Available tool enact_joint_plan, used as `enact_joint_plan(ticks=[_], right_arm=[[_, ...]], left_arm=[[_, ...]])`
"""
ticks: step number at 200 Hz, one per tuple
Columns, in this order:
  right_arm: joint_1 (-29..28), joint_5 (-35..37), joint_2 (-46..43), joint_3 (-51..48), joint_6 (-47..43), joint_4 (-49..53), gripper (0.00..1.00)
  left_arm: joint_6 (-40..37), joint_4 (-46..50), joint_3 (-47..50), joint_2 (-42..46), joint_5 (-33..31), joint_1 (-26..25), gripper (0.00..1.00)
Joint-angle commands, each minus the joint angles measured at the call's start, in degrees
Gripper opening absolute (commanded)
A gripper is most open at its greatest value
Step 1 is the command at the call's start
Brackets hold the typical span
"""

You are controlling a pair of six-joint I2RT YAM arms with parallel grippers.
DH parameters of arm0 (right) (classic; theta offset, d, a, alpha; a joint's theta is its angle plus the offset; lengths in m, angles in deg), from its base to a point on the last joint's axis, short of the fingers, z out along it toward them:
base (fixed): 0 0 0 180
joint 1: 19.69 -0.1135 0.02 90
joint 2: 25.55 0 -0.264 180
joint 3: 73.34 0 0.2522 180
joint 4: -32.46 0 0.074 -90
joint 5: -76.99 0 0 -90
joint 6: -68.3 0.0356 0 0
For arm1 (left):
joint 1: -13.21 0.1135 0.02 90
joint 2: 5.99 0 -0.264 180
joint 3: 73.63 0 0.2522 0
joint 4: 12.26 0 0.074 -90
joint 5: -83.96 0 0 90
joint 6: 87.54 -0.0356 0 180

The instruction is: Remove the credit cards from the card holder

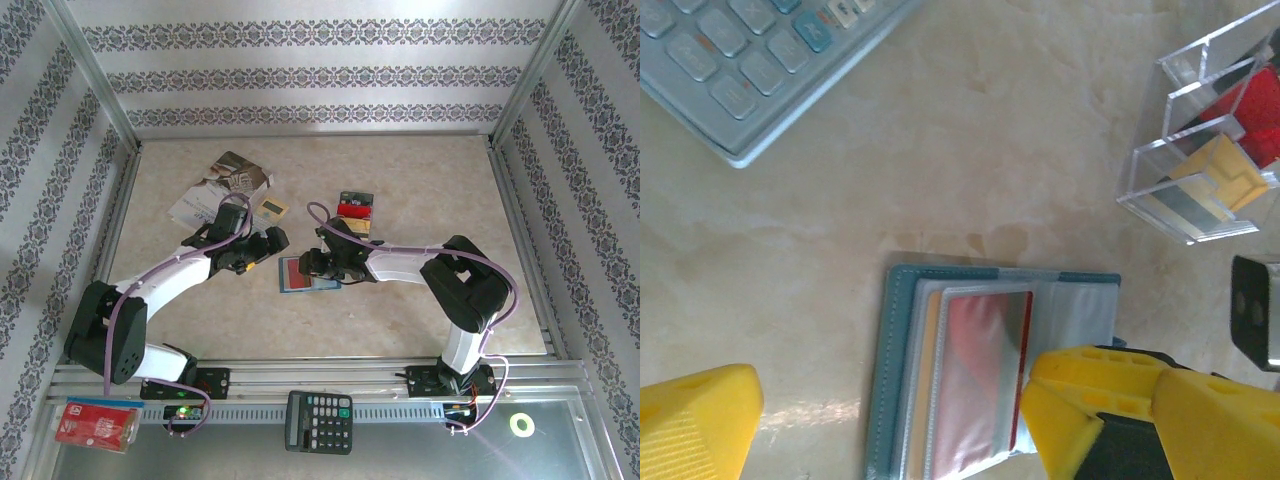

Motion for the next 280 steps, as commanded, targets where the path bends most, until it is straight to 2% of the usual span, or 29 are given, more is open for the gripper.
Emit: enact_joint_plan(ticks=[1,20,54,108,127,153,173,232,280], right_arm=[[0.8,1.6,0.6,-1.0,1.0,1.3,0.35],[1.1,1.8,1.2,-1.3,1.5,1.1,0.33],[1.9,1.0,1.2,-2.5,2.1,-0.3,0.30],[2.6,-1.1,1.6,-1.9,1.2,-1.4,0.25],[2.8,-1.7,1.6,-1.9,1.4,-2.0,0.25],[3.2,-2.5,1.6,-2.4,2.0,-3.5,0.24],[3.6,-3.2,1.4,-3.0,2.4,-4.5,0.23],[4.2,-3.9,0.6,-3.7,2.2,-5.8,0.19],[4.4,-4.5,1.4,-3.0,1.8,-6.1,0.14]], left_arm=[[2.6,-6.8,1.9,-1.9,4.0,-0.6,0.98],[4.0,-9.3,1.4,-4.1,6.0,-1.8,0.93],[4.0,-8.0,-0.5,-7.4,7.2,-3.6,0.78],[1.8,-1.8,-2.6,-9.1,3.2,-6.2,0.64],[1.3,-1.0,-3.2,-9.5,3.0,-6.8,0.55],[0.5,0.5,-3.9,-9.8,2.0,-7.5,0.38],[0.7,0.1,-4.1,-10.8,2.6,-7.8,0.29],[-2.1,2.7,-5.2,-13.6,0.1,-7.9,0.18],[-3.5,3.8,-5.9,-15.2,0.2,-8.0,0.13]])
